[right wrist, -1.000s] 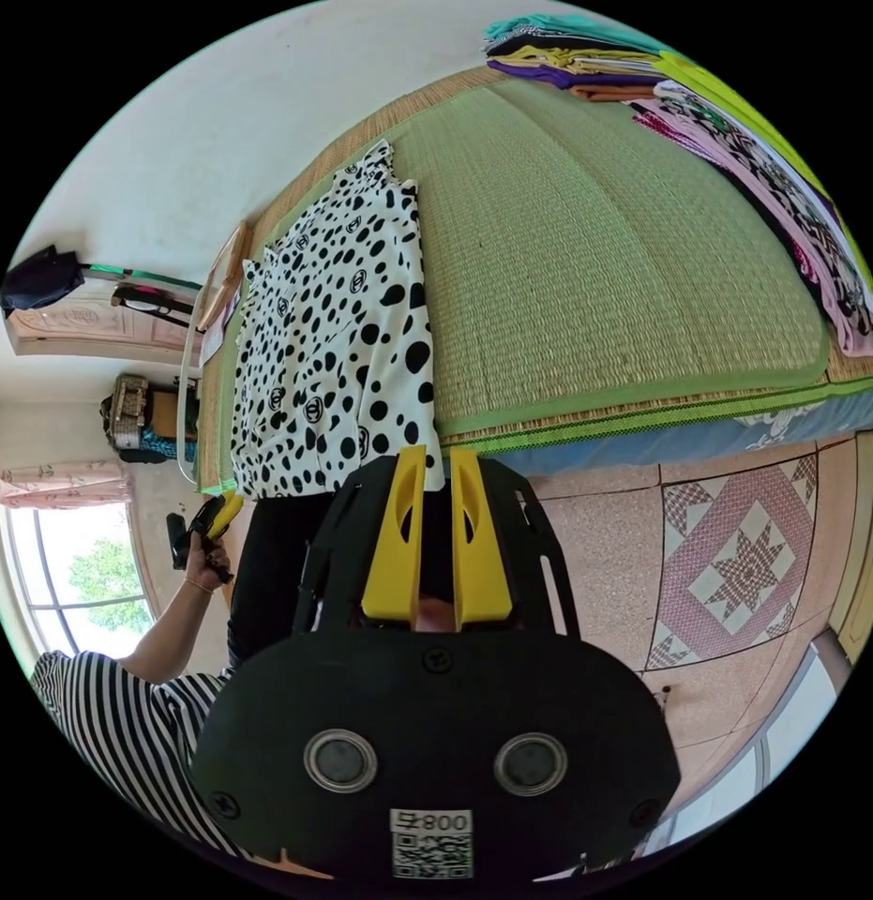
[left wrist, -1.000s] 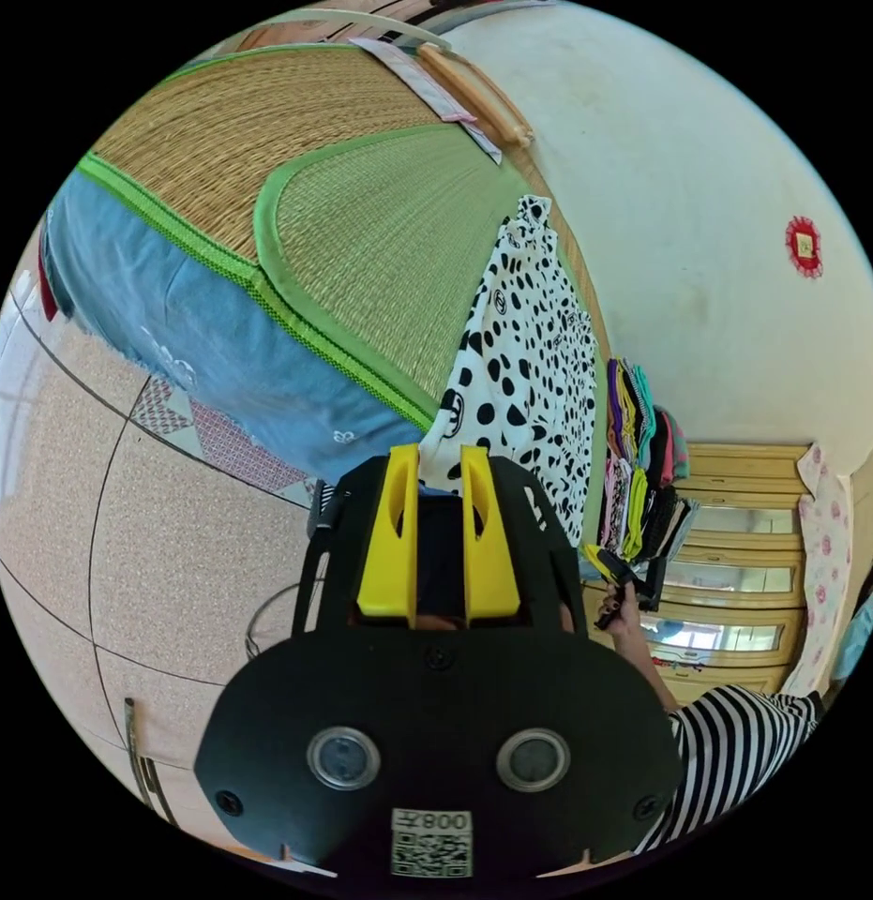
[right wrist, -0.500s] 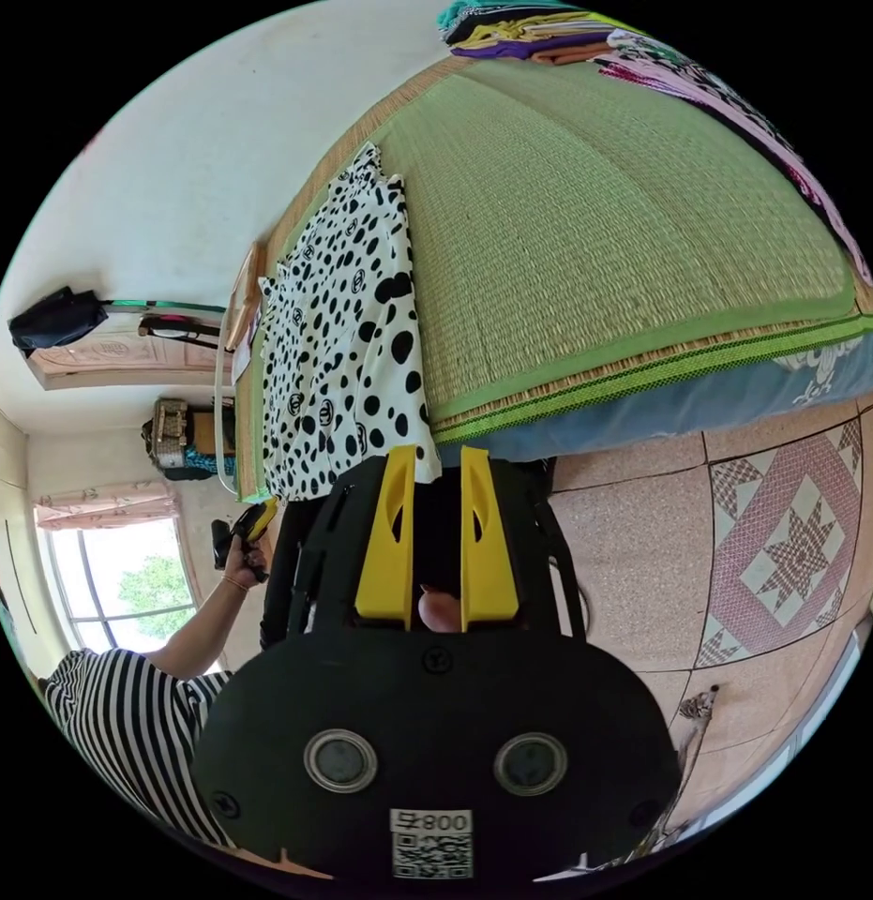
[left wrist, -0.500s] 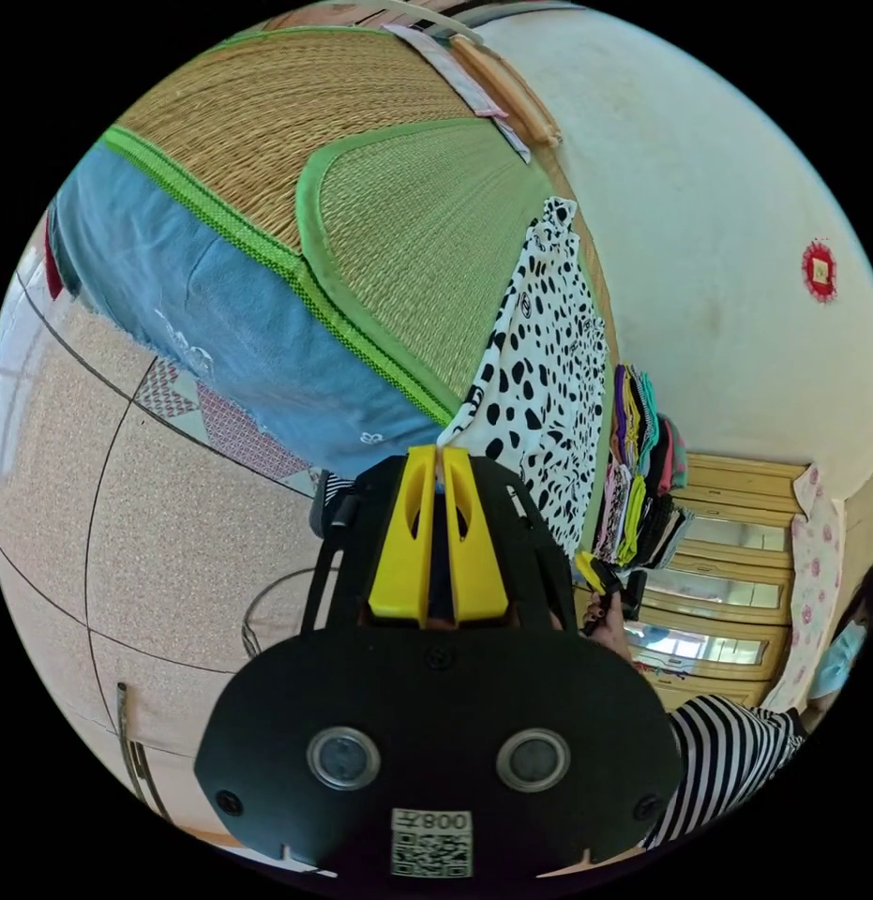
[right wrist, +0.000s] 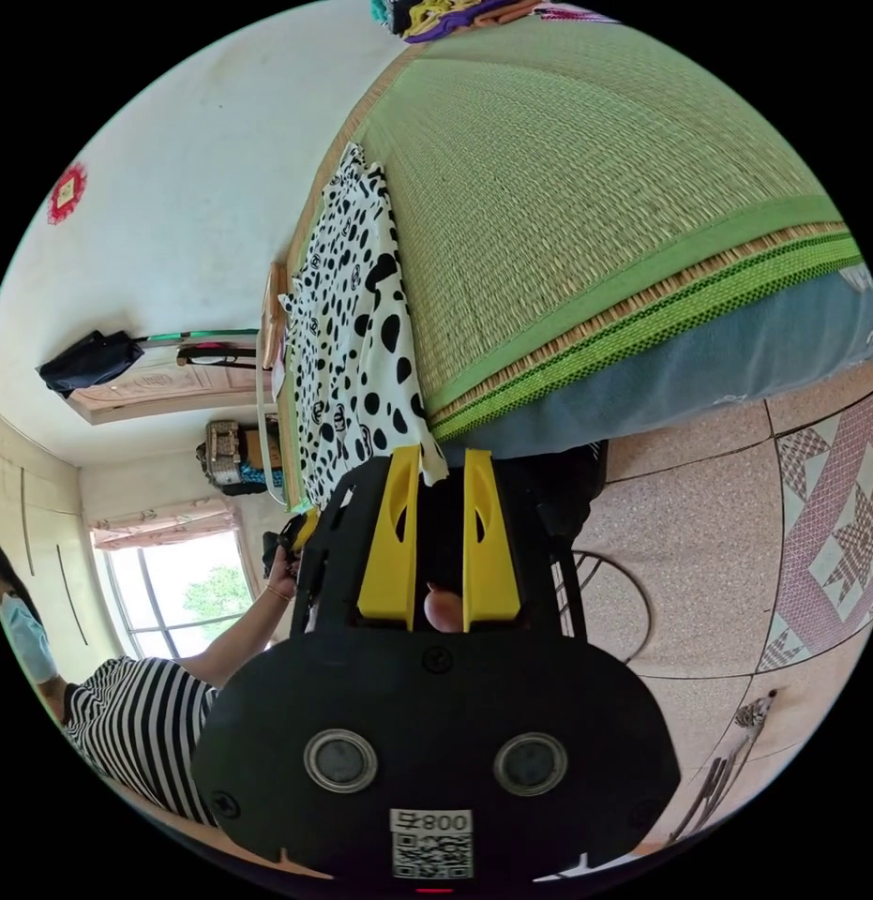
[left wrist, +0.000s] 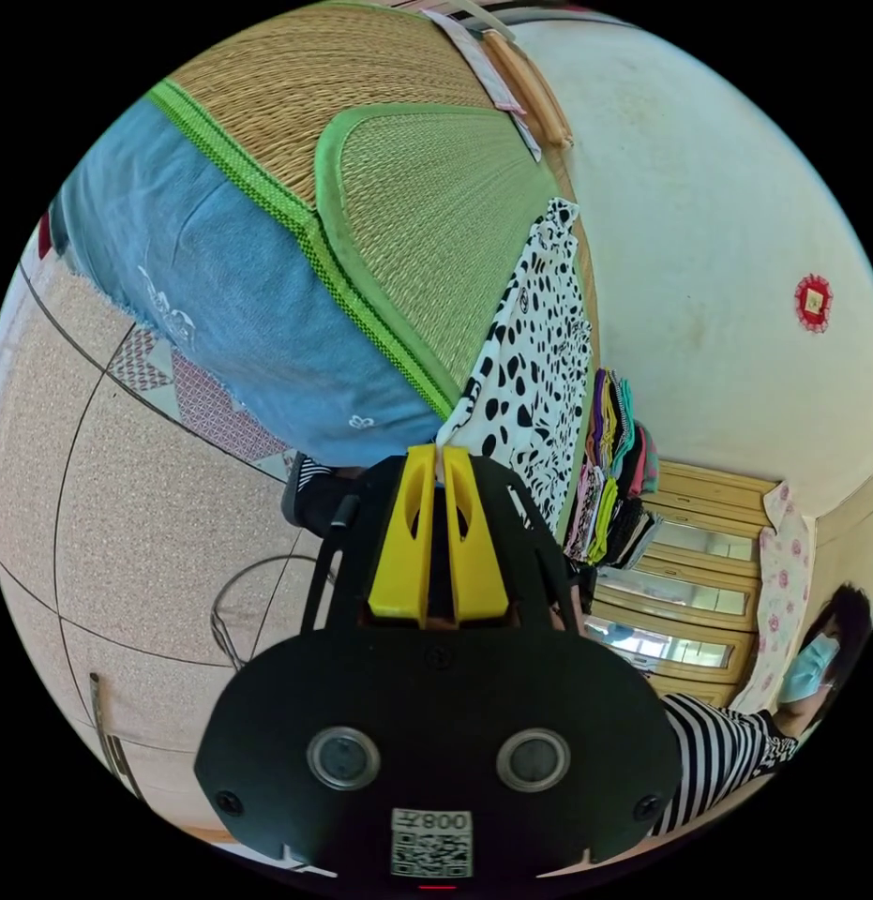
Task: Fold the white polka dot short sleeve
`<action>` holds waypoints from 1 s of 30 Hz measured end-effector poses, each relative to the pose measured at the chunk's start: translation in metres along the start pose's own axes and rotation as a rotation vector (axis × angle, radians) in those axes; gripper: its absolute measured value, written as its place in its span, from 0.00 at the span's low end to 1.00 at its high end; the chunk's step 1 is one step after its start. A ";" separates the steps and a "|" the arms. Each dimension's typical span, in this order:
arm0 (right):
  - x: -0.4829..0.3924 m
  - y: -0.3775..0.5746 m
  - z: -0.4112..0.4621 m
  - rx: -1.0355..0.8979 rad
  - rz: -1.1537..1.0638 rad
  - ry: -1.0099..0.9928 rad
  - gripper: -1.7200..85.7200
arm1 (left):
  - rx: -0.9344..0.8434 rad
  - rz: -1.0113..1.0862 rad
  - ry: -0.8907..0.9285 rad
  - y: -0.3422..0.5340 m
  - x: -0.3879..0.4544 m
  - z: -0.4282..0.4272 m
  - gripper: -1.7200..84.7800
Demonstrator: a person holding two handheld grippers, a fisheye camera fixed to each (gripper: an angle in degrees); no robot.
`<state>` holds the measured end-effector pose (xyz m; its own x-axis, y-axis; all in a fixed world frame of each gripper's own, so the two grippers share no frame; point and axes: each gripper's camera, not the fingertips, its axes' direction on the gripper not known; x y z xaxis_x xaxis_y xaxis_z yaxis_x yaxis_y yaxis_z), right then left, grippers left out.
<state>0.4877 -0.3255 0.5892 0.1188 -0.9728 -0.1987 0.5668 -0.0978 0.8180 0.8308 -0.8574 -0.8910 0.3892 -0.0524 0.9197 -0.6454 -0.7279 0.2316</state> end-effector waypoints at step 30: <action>0.068 0.064 -0.072 0.072 -0.205 -0.216 0.03 | 0.029 0.096 0.226 0.076 -0.046 -0.025 0.03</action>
<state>0.5906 -0.3823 0.5891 -0.1729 -0.9526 -0.2503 0.5007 -0.3039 0.8105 0.7469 -0.8932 -0.9078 0.1680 0.0297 0.9853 -0.6521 -0.7462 0.1337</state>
